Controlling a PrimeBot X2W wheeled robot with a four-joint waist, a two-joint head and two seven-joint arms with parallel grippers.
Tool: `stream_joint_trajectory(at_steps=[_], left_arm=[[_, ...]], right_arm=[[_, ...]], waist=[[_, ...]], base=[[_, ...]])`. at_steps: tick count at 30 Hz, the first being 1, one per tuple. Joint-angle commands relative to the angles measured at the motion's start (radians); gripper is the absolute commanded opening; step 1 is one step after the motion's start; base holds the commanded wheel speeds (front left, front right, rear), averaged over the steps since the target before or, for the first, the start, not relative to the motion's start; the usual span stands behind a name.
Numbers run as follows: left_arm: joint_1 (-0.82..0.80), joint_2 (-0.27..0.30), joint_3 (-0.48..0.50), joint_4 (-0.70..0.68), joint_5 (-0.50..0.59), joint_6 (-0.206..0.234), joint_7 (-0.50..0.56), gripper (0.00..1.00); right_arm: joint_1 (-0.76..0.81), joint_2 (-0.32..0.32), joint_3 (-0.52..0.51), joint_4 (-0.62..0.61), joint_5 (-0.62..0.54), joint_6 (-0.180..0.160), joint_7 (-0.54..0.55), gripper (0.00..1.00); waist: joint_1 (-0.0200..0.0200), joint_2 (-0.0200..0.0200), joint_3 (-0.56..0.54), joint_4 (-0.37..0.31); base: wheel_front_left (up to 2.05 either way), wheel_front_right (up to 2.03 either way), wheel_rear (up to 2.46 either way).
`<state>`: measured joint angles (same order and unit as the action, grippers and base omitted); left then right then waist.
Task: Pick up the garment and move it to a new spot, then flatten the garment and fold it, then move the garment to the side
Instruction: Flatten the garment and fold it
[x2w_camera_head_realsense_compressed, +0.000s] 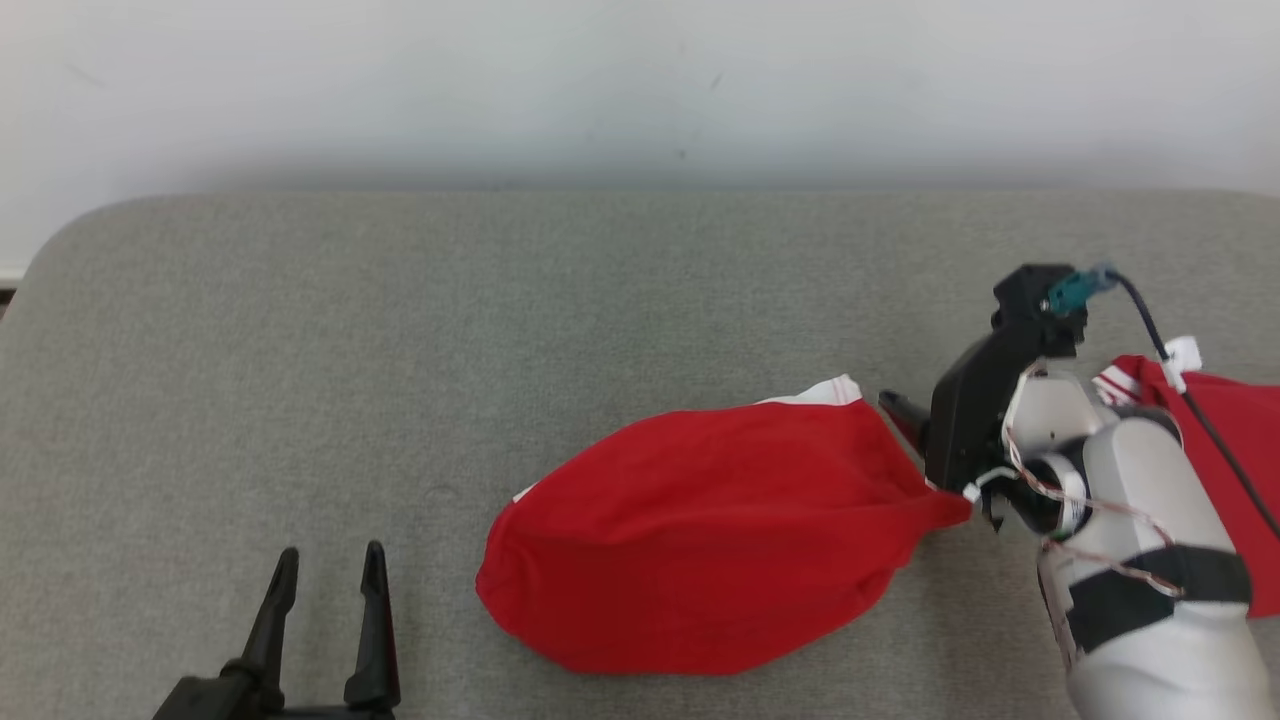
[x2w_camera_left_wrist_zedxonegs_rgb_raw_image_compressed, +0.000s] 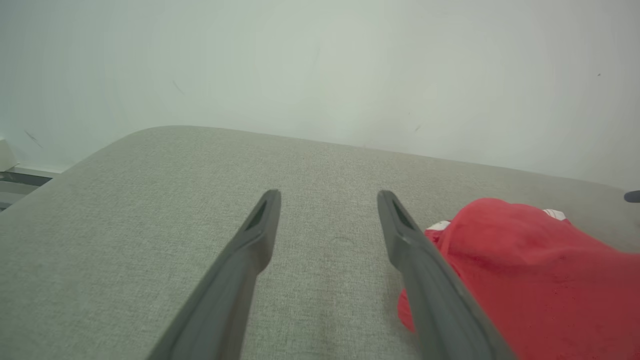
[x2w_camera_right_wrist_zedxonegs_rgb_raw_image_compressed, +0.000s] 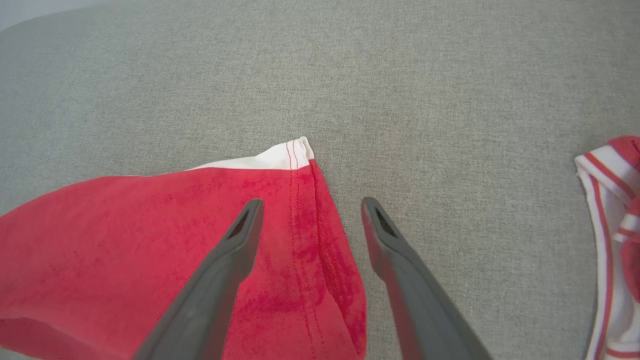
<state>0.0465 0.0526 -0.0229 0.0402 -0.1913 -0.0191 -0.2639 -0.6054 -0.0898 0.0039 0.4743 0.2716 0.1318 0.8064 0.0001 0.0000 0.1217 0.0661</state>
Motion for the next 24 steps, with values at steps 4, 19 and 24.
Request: stream_joint_trajectory(at_steps=[4, 19, 24], left_arm=[[-0.052, -0.002, -0.012, 0.000, -0.004, -0.008, 0.000, 1.00], [-0.080, -0.002, -0.022, -0.006, -0.017, 0.000, 0.000, 1.00], [-0.081, -0.002, -0.024, -0.004, -0.016, -0.002, 0.000, 1.00]], right_arm=[[-0.092, 0.004, -0.014, 0.100, -0.071, -0.002, -0.019, 1.00], [-0.183, 0.015, 0.002, 0.328, -0.120, -0.002, -0.209, 1.00], [-0.200, 0.016, -0.013, 0.381, -0.131, -0.002, -0.229, 1.00]], waist=[[-0.0001, 0.0000, 0.071, 0.059], [-0.0001, 0.0000, 0.113, 0.094], [-0.0001, 0.0000, 0.115, 0.101]], base=[[0.00, 0.00, 0.00], [0.00, 0.00, 0.00], [0.00, 0.00, 0.00]])
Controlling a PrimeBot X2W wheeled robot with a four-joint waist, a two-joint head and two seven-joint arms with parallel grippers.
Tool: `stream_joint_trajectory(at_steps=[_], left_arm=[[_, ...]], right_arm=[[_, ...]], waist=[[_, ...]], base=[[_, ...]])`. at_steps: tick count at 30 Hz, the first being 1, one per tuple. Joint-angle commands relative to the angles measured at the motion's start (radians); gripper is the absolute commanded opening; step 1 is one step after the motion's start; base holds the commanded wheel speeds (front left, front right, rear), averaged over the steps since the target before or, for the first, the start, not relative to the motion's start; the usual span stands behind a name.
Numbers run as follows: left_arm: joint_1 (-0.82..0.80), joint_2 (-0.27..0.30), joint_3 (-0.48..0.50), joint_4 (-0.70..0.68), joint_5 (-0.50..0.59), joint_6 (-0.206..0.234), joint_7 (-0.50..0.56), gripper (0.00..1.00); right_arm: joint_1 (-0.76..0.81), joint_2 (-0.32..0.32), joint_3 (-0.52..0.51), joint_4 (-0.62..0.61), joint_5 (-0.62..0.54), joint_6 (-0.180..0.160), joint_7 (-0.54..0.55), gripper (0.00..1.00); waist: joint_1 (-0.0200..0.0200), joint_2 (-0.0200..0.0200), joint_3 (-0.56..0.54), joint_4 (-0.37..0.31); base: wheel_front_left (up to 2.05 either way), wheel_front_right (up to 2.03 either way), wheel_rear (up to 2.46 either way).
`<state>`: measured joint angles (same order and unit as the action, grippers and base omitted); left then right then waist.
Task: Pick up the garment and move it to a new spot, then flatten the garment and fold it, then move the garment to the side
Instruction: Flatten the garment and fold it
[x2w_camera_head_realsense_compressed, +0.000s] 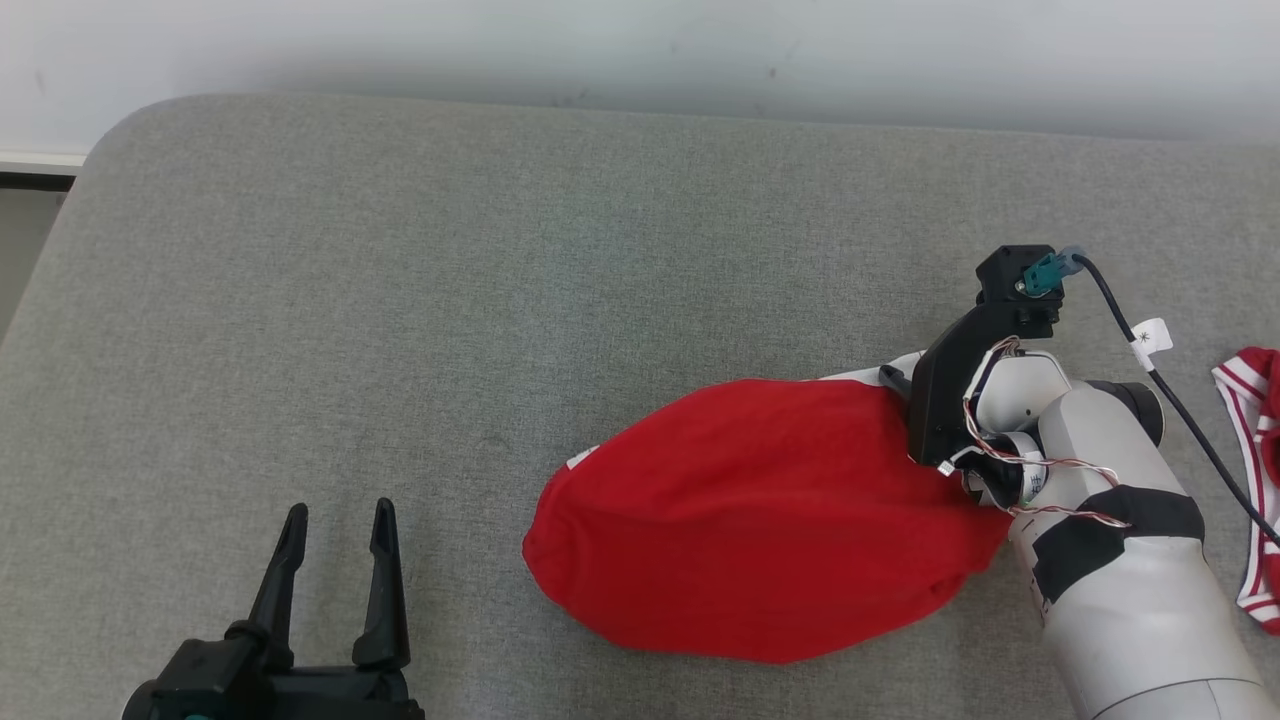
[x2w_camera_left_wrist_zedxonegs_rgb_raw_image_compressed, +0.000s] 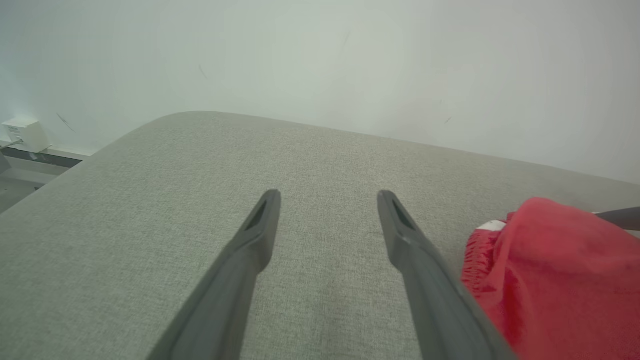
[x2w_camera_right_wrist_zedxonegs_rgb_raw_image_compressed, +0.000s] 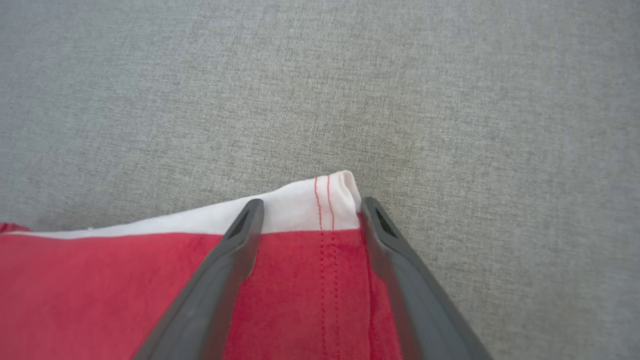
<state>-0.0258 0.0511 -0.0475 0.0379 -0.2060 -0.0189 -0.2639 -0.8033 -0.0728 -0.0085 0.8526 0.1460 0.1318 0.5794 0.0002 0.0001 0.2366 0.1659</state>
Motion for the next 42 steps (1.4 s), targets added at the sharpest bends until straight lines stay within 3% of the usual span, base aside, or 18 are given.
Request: stream_joint_trajectory(at_steps=[1, 3, 4, 5, 6, 7, 15, 20, 25, 33, 37, 42], left_arm=[[-0.008, -0.001, 0.000, -0.001, -0.002, -0.003, 0.000, 1.00], [-0.007, -0.001, 0.001, 0.000, -0.002, -0.003, 0.000, 1.00], [-0.006, -0.001, 0.001, 0.001, -0.003, -0.003, 0.000, 1.00], [-0.005, -0.001, 0.003, 0.001, -0.003, -0.002, 0.000, 1.00], [-0.004, -0.001, 0.004, 0.002, -0.004, -0.002, 0.000, 1.00], [-0.002, -0.001, 0.005, 0.002, -0.004, -0.001, 0.000, 1.00], [-0.002, -0.001, 0.012, 0.003, -0.001, 0.002, 0.000, 1.00], [0.014, -0.001, 0.014, 0.002, -0.001, 0.007, 0.000, 1.00], [0.038, 0.000, 0.018, 0.002, 0.000, 0.008, 0.000, 1.00], [0.057, 0.000, 0.031, 0.006, 0.008, 0.003, 0.000, 1.00], [0.062, 0.000, 0.033, 0.007, 0.013, -0.007, 0.000, 1.00], [0.063, -0.001, 0.032, 0.013, 0.013, -0.011, 0.000, 1.00]], right_arm=[[-0.005, -0.001, 0.000, 0.015, -0.010, -0.002, -0.007, 1.00], [-0.010, 0.001, 0.004, 0.037, -0.006, -0.002, -0.013, 1.00], [-0.012, 0.003, 0.008, 0.046, -0.004, -0.002, -0.016, 0.89], [-0.016, 0.003, 0.012, 0.053, -0.005, -0.002, -0.025, 0.57], [-0.021, 0.004, 0.015, 0.057, -0.009, -0.002, -0.038, 0.12], [-0.027, 0.004, 0.017, 0.059, -0.012, -0.002, -0.055, 0.00], [-0.071, 0.010, 0.036, 0.014, 0.006, -0.002, -0.284, 0.00], [-0.013, 0.012, 0.076, -0.089, 0.072, -0.002, -0.353, 0.00], [0.170, -0.023, 0.060, -0.332, 0.113, -0.002, -0.333, 0.00], [0.643, 0.009, -0.086, -0.830, 0.067, -0.002, -0.197, 0.00], [0.788, 0.022, -0.114, -0.901, 0.066, -0.002, -0.153, 0.00], [0.844, 0.022, -0.106, -0.850, 0.077, -0.002, -0.166, 0.00]], waist=[[-0.0002, -0.0001, 0.000, 0.002], [-0.0002, -0.0001, 0.000, 0.004], [-0.0002, -0.0001, 0.001, 0.005], [-0.0002, -0.0001, 0.001, 0.005], [-0.0002, -0.0001, 0.001, 0.004], [-0.0002, -0.0001, 0.000, 0.003], [-0.0002, -0.0001, -0.019, -0.008], [-0.0002, -0.0001, -0.045, -0.022], [-0.0002, -0.0001, -0.073, -0.044], [-0.0002, -0.0001, -0.108, -0.074], [-0.0002, -0.0001, -0.118, -0.088], [-0.0002, -0.0001, -0.131, -0.099]], base=[[0.00, 0.00, 0.00], [0.00, 0.00, 0.00], [0.00, 0.00, 0.00], [0.00, 0.00, 0.00], [0.00, 0.00, 0.00], [0.00, 0.00, 0.00], [0.00, 0.00, 0.00], [0.00, 0.00, 0.00], [0.00, 0.00, 0.00], [0.00, 0.00, 0.00], [0.00, 0.00, 0.00], [0.00, 0.00, 0.00]])
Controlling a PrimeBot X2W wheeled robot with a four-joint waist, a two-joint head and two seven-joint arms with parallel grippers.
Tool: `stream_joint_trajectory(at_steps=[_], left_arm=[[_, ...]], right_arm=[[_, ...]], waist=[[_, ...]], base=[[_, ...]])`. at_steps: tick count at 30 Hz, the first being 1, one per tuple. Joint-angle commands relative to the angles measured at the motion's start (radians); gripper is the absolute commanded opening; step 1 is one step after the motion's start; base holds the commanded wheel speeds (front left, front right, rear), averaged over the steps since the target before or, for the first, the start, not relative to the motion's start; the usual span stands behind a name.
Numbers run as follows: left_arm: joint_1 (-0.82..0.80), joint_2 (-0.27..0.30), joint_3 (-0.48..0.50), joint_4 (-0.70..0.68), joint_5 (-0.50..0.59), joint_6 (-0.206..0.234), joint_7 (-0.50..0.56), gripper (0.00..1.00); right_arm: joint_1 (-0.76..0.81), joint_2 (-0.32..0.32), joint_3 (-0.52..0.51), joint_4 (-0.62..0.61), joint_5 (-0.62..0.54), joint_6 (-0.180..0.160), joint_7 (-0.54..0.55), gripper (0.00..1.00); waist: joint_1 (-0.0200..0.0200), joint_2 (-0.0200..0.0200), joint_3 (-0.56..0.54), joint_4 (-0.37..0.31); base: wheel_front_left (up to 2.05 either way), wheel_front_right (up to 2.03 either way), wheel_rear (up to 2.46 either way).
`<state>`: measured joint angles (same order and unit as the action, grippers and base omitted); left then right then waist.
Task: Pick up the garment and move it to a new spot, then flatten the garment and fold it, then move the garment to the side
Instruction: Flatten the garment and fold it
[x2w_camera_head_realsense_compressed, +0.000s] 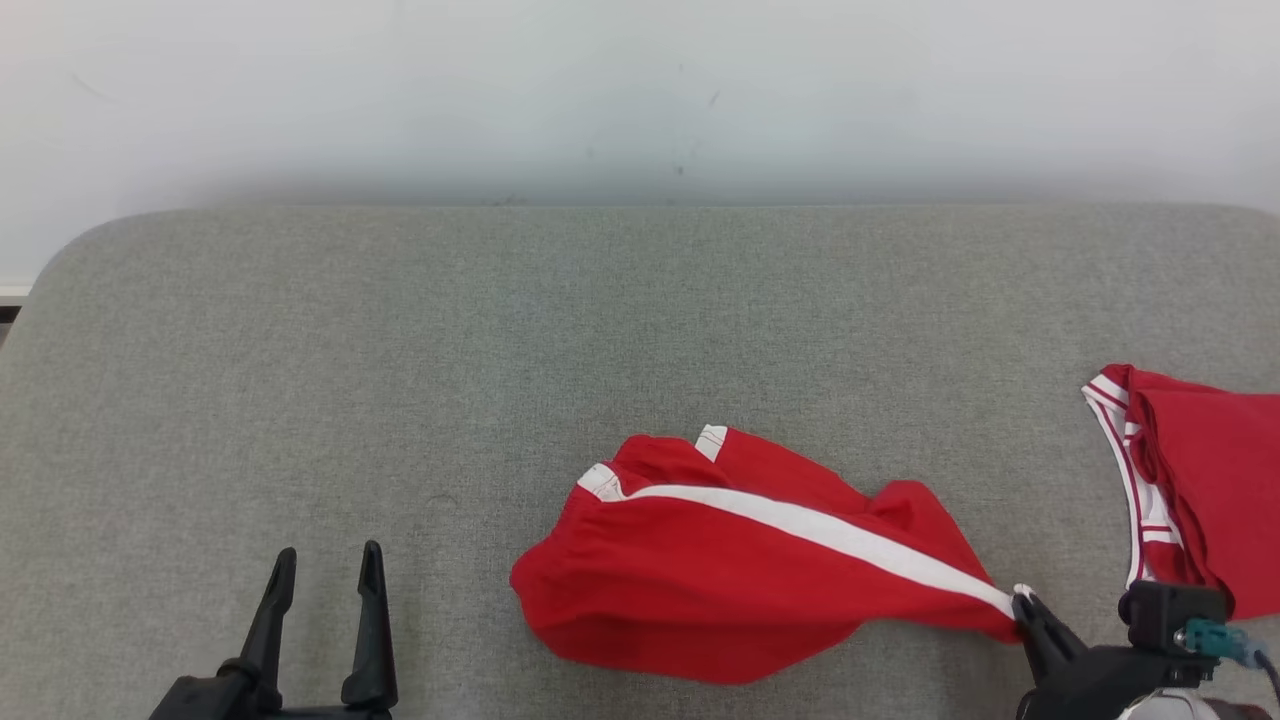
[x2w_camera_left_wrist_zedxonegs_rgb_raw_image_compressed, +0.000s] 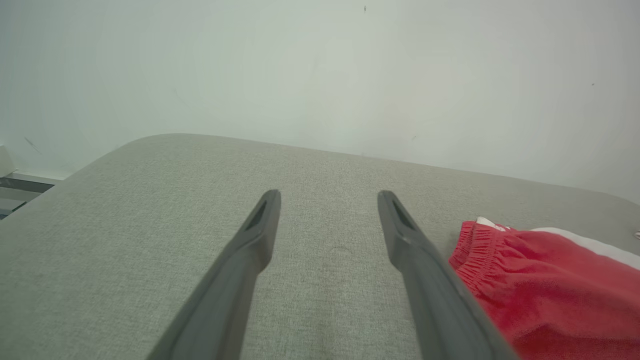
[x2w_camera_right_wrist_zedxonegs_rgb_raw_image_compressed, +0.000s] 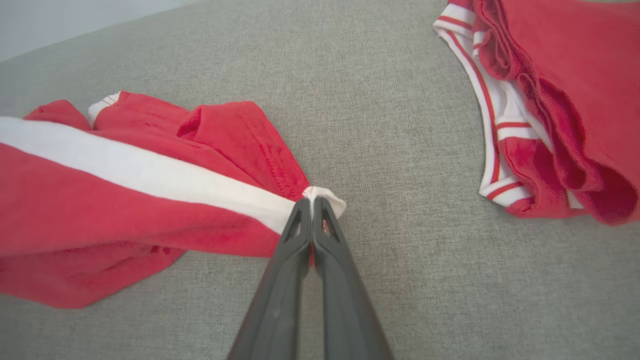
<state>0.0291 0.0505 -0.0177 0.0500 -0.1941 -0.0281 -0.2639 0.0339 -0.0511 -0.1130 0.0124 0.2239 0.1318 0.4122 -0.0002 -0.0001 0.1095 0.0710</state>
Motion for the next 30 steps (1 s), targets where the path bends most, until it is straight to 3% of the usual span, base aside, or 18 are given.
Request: stream_joint_trajectory(at_steps=[1, 4, 5, 6, 11, 22, 30], left_arm=[[0.008, 0.000, 0.001, 0.002, 0.002, -0.003, 0.000, 1.00], [0.011, 0.000, -0.007, 0.008, 0.003, -0.004, 0.000, 1.00], [0.012, 0.000, -0.009, 0.010, 0.002, -0.004, 0.000, 1.00], [0.015, 0.000, -0.010, 0.011, 0.002, -0.004, 0.000, 1.00], [0.029, 0.000, -0.006, 0.014, 0.003, 0.000, 0.000, 1.00], [0.063, 0.000, -0.011, 0.038, -0.013, 0.006, 0.000, 1.00], [0.072, 0.000, -0.006, 0.058, 0.009, 0.000, 0.000, 1.00]], right_arm=[[0.009, 0.000, 0.001, 0.010, -0.007, -0.002, -0.012, 0.00], [0.009, 0.000, -0.006, 0.119, -0.028, -0.002, -0.055, 0.00], [0.005, 0.000, -0.005, 0.146, -0.039, -0.002, -0.069, 0.68], [0.002, 0.000, -0.010, 0.174, -0.040, -0.002, -0.080, 1.00], [-0.019, 0.000, -0.018, 0.213, -0.033, -0.002, -0.179, 1.00], [0.019, 0.001, -0.009, 0.106, -0.098, -0.002, -0.407, 1.00], [0.095, 0.000, 0.048, 0.070, -0.154, -0.002, -0.504, 1.00]], waist=[[0.0002, 0.0001, -0.007, -0.005], [0.0002, 0.0001, -0.021, -0.005], [0.0002, 0.0001, -0.025, -0.005], [0.0002, 0.0001, -0.029, -0.004], [0.0002, 0.0001, -0.051, -0.009], [0.0002, 0.0001, -0.106, -0.030], [0.0002, 0.0001, -0.145, -0.039]], base=[[0.00, 0.00, 0.00], [0.00, 0.00, 0.00], [0.00, 0.00, 0.00], [0.00, 0.00, 0.00], [0.00, 0.00, 0.00], [0.00, 0.00, 0.00], [0.00, 0.00, 0.00]])
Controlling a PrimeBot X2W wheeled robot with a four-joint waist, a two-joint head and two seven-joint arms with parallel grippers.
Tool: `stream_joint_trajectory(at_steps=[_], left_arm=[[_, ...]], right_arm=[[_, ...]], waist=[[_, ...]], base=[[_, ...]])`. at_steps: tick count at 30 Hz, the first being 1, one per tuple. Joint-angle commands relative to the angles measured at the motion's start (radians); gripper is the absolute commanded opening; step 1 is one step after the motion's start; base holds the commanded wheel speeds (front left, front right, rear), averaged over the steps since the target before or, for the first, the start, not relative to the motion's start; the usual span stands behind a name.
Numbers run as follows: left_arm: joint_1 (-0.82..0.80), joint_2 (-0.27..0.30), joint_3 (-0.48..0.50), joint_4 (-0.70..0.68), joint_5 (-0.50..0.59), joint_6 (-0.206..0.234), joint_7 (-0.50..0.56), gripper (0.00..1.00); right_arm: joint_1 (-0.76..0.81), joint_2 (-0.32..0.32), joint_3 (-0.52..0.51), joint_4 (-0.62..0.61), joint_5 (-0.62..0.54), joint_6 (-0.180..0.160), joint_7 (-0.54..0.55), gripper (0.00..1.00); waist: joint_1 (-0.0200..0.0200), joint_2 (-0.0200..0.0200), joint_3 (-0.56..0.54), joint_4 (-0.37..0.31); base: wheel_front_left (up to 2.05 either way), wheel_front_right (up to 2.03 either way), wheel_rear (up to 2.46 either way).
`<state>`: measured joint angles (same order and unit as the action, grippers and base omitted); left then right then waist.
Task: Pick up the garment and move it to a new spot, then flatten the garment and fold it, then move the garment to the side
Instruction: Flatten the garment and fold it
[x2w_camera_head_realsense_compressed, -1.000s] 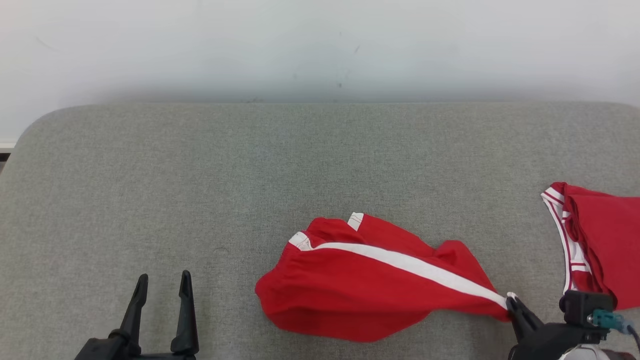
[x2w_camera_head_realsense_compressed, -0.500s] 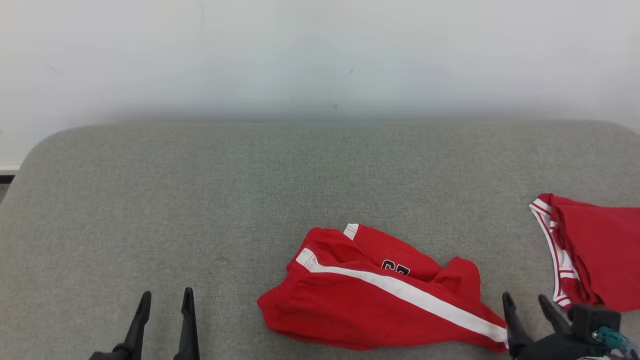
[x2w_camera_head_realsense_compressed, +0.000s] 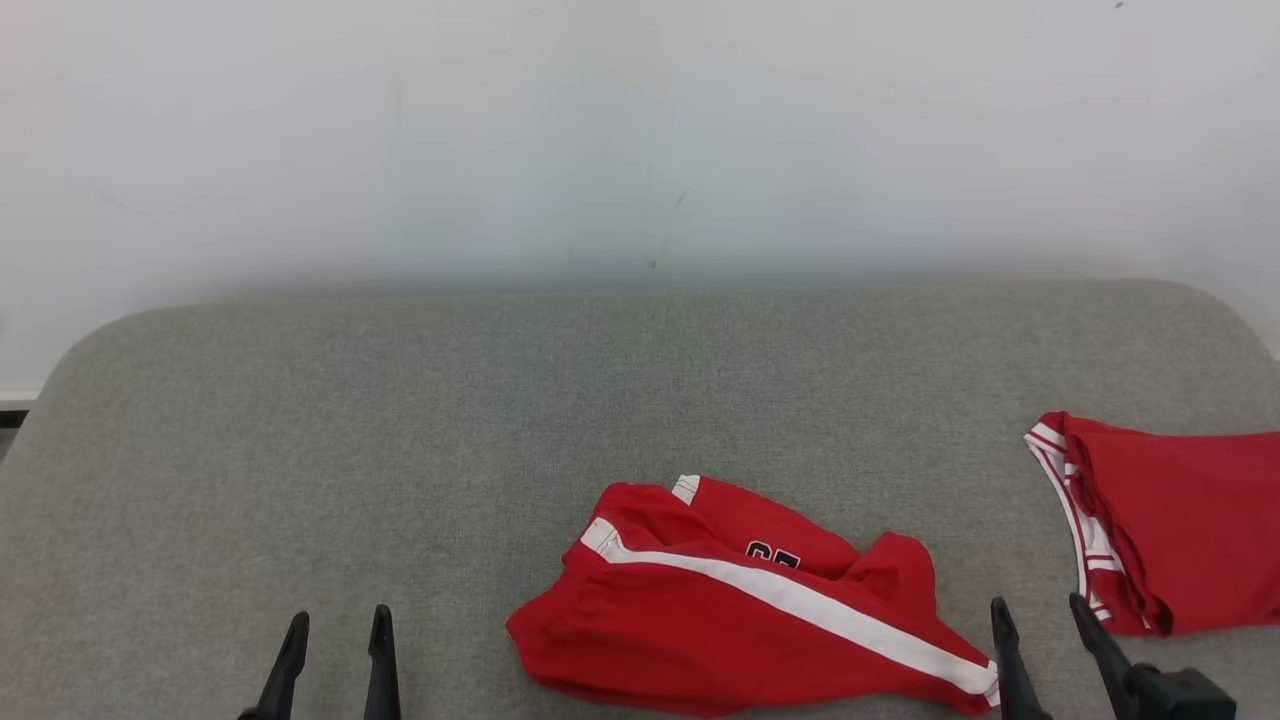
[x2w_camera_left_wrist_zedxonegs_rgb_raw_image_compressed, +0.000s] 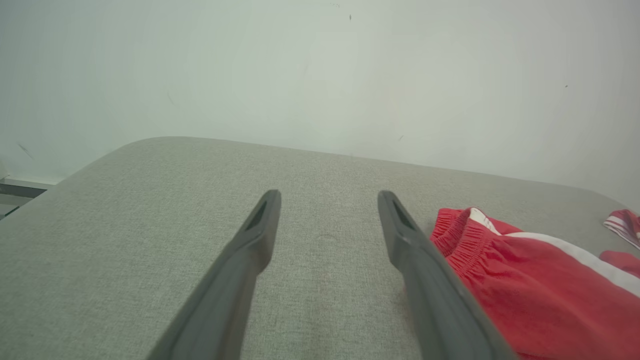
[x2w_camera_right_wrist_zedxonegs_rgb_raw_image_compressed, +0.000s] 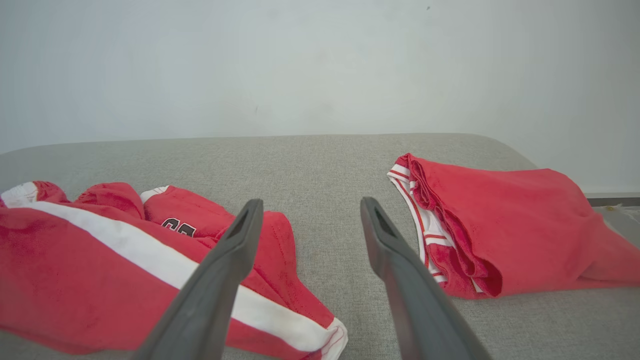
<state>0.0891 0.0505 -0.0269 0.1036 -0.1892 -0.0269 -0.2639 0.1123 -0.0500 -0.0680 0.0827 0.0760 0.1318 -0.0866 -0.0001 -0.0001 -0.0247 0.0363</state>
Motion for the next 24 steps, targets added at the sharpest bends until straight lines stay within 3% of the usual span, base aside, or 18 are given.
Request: stream_joint_trajectory(at_steps=[1, 12, 24], left_arm=[[0.015, 0.000, 0.004, 0.010, 0.007, -0.001, 0.000, 1.00], [0.028, 0.000, 0.010, 0.059, 0.031, -0.024, 0.000, 1.00], [0.012, 0.000, 0.006, 0.071, 0.030, -0.028, 0.000, 1.00]], right_arm=[[0.026, -0.001, 0.005, 0.002, -0.008, -0.002, -0.010, 1.00], [0.054, -0.014, 0.041, -0.011, -0.017, -0.002, -0.062, 1.00], [0.037, -0.012, 0.054, -0.027, -0.007, -0.002, -0.042, 1.00]], waist=[[0.0001, 0.0001, -0.015, -0.005], [0.0001, 0.0001, -0.033, -0.016], [0.0001, 0.0001, -0.028, -0.019]], base=[[0.00, 0.00, 0.00], [0.00, 0.00, 0.00], [0.00, 0.00, 0.00]])
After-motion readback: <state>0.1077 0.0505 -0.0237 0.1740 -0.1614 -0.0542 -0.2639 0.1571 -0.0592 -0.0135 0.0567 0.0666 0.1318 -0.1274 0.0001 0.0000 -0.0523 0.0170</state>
